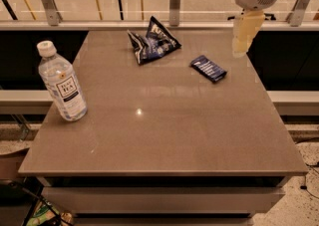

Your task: Move blue chip bag near blue plastic bottle

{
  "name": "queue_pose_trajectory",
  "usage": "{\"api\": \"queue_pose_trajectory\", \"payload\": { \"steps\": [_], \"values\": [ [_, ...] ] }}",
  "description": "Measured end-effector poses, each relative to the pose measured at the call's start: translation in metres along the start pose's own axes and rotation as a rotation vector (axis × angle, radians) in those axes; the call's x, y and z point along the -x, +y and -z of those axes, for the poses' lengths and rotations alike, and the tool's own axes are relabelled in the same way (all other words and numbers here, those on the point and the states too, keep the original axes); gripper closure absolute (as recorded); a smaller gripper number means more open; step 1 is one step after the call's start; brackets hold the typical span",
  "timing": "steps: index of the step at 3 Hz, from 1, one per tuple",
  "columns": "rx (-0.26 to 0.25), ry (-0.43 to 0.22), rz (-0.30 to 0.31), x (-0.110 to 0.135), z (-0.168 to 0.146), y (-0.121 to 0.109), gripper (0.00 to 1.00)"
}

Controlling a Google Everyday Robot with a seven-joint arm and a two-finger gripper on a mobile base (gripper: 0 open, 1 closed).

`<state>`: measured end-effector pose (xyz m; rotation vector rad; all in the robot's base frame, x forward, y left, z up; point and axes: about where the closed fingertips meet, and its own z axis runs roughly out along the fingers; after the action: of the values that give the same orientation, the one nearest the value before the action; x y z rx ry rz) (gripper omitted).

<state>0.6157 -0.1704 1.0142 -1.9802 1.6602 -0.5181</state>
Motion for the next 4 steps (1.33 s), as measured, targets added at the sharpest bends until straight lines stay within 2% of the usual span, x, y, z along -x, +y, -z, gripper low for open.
{"api": "queue_pose_trajectory", "payload": {
  "steps": [2,3,4],
  "values": [
    [0.121,-0.093,0.029,0.000,-0.043,-0.039,0.00],
    [0.117,-0.094,0.028,-0.001,-0.043,-0.041,0.00],
    [0.116,-0.082,0.033,0.003,-0.056,-0.047,0.00]
  ]
}}
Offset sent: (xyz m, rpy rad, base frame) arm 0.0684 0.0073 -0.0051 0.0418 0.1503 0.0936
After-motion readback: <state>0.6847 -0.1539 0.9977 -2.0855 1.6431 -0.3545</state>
